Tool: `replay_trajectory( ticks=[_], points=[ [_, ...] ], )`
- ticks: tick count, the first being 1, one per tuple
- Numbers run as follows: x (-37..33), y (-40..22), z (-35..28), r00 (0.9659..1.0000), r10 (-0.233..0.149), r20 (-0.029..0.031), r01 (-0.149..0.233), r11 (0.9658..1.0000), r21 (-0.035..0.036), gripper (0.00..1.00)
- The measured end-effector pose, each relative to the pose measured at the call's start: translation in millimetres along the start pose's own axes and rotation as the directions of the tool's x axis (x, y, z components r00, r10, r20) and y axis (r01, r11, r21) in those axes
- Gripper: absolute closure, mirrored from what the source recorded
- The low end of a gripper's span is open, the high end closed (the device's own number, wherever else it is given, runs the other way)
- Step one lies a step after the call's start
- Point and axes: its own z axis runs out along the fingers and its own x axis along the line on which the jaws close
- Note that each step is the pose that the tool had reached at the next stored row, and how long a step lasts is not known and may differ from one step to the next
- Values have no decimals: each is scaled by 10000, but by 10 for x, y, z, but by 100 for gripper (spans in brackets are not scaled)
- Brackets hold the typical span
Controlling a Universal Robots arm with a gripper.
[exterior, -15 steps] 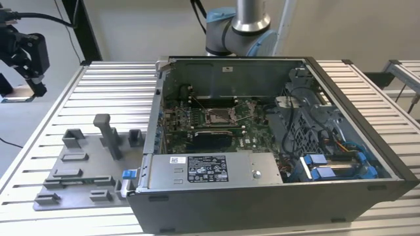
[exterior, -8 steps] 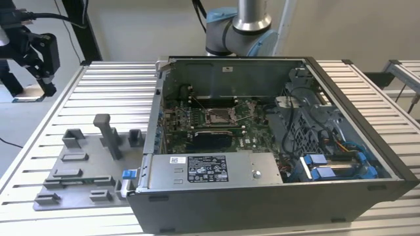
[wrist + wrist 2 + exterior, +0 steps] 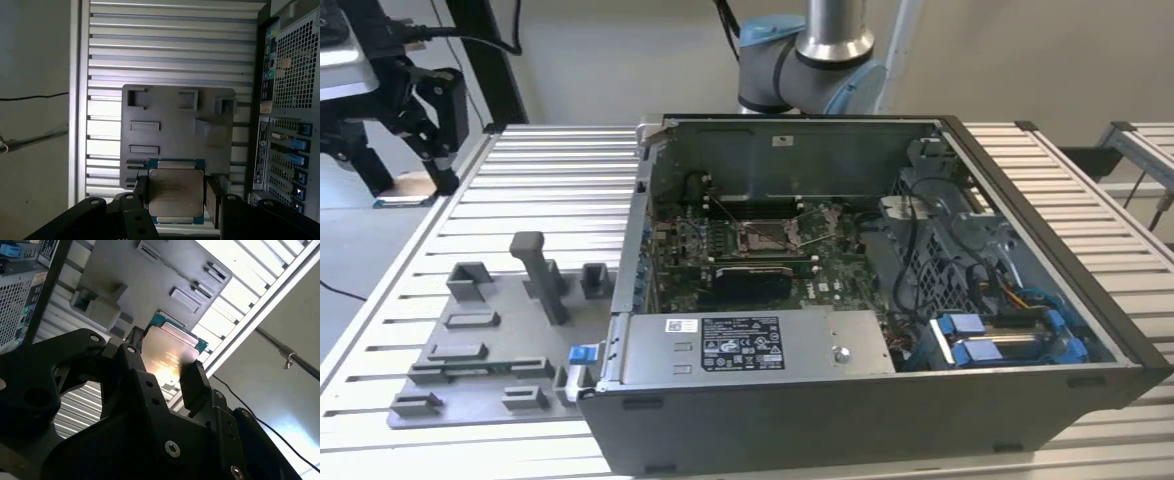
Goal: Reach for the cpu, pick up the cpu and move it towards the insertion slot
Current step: 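Pick up the cpu and move it towards the insertion slot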
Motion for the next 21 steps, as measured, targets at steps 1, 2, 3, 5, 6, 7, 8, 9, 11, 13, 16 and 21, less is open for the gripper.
replay_trajectory(
  ticks=[1, 2, 3, 5, 6, 7, 8, 9, 11, 13, 16, 21],
  points=[
    [-26, -1, 0, 10000, 0, -2, 0, 10000, 0, 100],
    [-50, -2, 0, 10000, 0, -5, 0, 10000, 0, 100],
    [-75, -2, 0, 10000, -1, -7, 1, 10000, 0, 100],
    [-127, -4, -1, 10000, -1, -12, 1, 10000, 0, 100],
    [-154, -4, 0, 10000, 0, -15, 0, 10000, -1, 100],
    [-181, -5, 0, 10000, 0, -17, 0, 10000, 0, 100],
    [-204, -5, 0, 10000, 0, -19, 0, 10000, -1, 100],
    [-225, -6, 0, 10000, 0, -20, 0, 10000, 0, 100],
    [-269, -7, 0, 10000, 0, -22, 0, 10000, 0, 100],
    [-315, -8, 0, 10000, 0, -25, 0, 10000, -1, 100],
    [-388, -10, 0, 10000, -1, -32, 1, 10000, -1, 100],
    [-533, -14, -1, 10000, 0, -60, 0, 10000, -1, 100]
  ],
)
